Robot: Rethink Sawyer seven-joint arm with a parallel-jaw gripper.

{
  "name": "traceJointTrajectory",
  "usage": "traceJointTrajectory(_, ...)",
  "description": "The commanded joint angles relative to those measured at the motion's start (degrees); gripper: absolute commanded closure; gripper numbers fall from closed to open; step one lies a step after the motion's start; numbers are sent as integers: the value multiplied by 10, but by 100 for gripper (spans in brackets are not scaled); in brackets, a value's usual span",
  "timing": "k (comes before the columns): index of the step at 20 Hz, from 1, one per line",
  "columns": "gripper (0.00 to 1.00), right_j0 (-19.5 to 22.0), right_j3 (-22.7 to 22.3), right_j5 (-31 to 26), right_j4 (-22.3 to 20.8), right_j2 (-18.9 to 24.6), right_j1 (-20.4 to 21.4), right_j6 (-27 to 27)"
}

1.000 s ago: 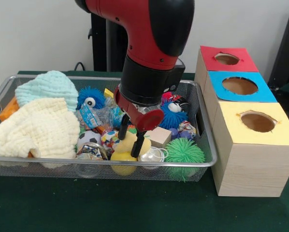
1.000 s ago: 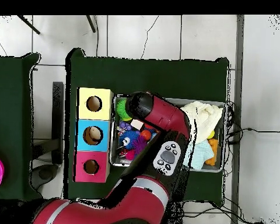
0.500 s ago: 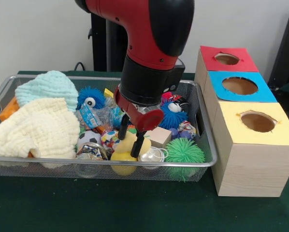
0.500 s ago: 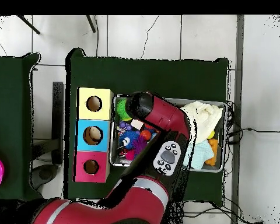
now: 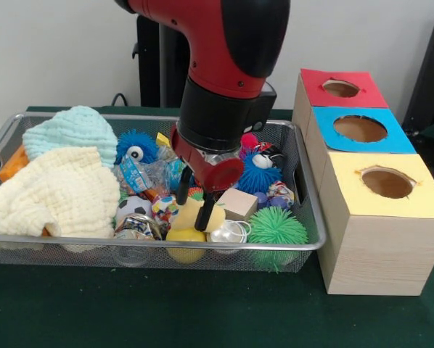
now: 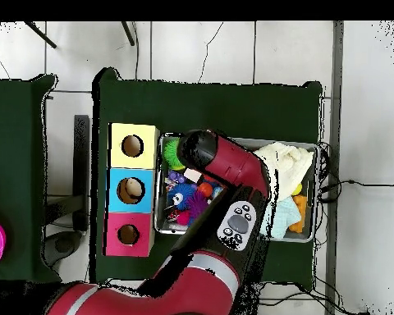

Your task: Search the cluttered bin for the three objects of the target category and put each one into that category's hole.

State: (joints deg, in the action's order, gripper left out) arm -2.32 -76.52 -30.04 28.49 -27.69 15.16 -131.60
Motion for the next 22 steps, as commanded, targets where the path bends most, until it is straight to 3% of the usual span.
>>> traceJointTrajectory(1,0,27,-89,5,-7,73,41,-53)
traceJointTrajectory(8,0,71,-103,93,-21,125,15,-26)
traceJointTrajectory(22,0,55,-100,78,-31,112,12,-40)
